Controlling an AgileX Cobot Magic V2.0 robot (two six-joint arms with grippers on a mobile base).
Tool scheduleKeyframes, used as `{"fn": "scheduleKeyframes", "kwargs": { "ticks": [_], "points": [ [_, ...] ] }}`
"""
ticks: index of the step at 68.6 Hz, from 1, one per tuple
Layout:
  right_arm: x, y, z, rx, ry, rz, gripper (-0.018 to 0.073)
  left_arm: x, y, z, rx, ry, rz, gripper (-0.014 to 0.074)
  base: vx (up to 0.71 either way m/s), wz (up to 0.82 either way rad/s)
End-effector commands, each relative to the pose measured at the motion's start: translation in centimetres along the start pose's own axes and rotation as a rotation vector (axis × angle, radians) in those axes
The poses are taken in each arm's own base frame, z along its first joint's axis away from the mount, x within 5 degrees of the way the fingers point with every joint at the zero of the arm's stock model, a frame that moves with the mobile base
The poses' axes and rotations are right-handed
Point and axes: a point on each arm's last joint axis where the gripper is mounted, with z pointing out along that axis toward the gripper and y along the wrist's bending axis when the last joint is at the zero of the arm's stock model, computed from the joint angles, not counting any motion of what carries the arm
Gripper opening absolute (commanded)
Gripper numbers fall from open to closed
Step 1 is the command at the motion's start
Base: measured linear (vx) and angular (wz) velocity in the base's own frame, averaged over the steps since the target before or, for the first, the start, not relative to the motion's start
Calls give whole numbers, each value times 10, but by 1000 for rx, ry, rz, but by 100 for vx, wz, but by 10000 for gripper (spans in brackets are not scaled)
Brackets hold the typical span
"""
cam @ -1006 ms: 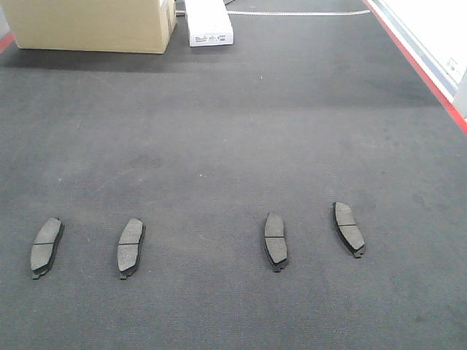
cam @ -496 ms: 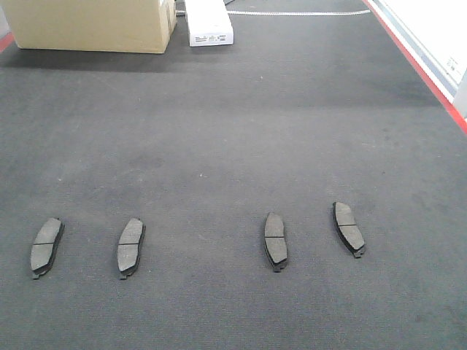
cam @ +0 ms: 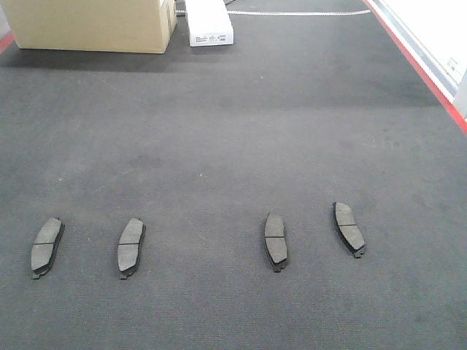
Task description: Move and align brake pads A on conveyor
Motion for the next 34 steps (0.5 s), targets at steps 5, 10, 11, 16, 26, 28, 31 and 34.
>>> {"fn": "scheduleKeyframes", "kwargs": {
  "ticks": [5,10,11,16,26,28,31,34],
  "points": [
    [-13,-1,0,9,-70,-7,-10,17,7,9,-91,-250,14,-7,0,0],
    [-13,-1,0,9,-70,-7,-10,37,12,17,-139,-322,12,-7,0,0],
    [-13,-1,0,9,-70,-7,-10,40,13,18,-146,-343,14,-6,0,0],
    [-13,-1,0,9,-70,-7,-10,57,17,24,-194,-384,8,-7,0,0],
    [-13,-1,0,10,-71,-7,-10,74,23,31,-256,-356,-36,-7,0,0],
    [-13,-1,0,10,-71,-7,-10,74,23,31,-259,-354,-26,-7,0,0],
    [-13,-1,0,10,-70,-7,-10,74,23,31,-262,-353,-12,-7,0,0],
    [-13,-1,0,10,-70,-7,-10,74,23,31,-263,-351,-3,-7,0,0]
  ]
}}
